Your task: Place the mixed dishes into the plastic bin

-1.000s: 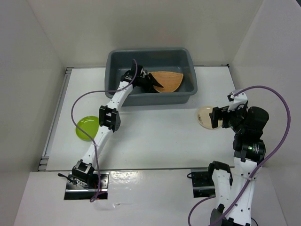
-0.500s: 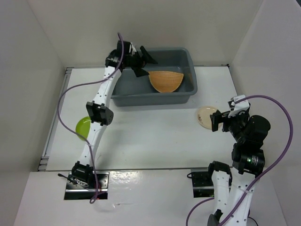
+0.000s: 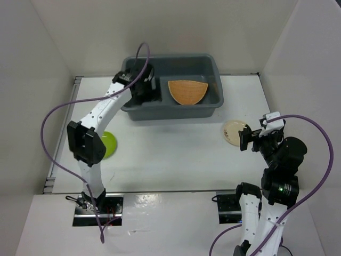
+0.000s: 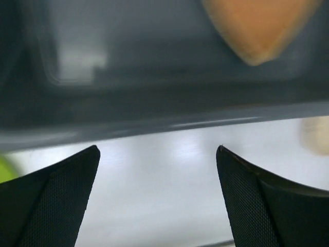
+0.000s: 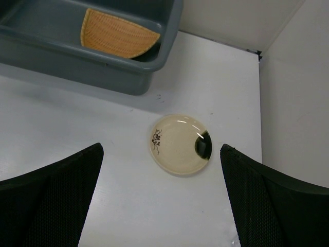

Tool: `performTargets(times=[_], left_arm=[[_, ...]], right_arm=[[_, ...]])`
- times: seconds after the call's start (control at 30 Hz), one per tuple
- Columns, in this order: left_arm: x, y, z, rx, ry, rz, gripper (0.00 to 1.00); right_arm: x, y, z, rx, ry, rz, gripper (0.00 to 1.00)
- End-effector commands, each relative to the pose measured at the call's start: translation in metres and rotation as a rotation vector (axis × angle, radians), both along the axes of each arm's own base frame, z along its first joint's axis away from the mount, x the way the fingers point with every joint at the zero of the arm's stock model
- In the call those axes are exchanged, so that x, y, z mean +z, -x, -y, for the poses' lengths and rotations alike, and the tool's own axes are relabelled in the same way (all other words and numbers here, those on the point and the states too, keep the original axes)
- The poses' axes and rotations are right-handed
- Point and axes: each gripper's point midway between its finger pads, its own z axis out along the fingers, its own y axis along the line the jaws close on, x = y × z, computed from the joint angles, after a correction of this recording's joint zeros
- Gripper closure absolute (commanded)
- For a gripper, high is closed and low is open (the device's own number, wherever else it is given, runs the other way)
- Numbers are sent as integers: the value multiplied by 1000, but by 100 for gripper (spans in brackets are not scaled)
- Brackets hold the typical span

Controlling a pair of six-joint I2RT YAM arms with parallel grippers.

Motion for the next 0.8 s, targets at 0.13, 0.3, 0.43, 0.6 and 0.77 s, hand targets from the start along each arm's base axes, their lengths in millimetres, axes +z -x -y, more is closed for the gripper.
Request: performTargets(times=[0.13, 0.3, 0.43, 0.6, 0.77], left_arm=[[-15, 82, -127, 155, 80, 223, 0], [-6, 94, -170, 176, -8, 248, 0], [-26, 92, -205, 304, -34, 201, 0], [-39, 98, -254, 401, 263, 204, 0], [-101, 121, -295, 557, 532, 73, 0]], right_arm=[[15, 3, 0, -8, 23, 81, 2], [17, 5, -2, 4, 34, 93, 2], [19, 7, -3, 4, 37, 102, 2], [20, 9, -3, 4, 40, 111, 2], [20, 9, -3, 4, 40, 111, 2]])
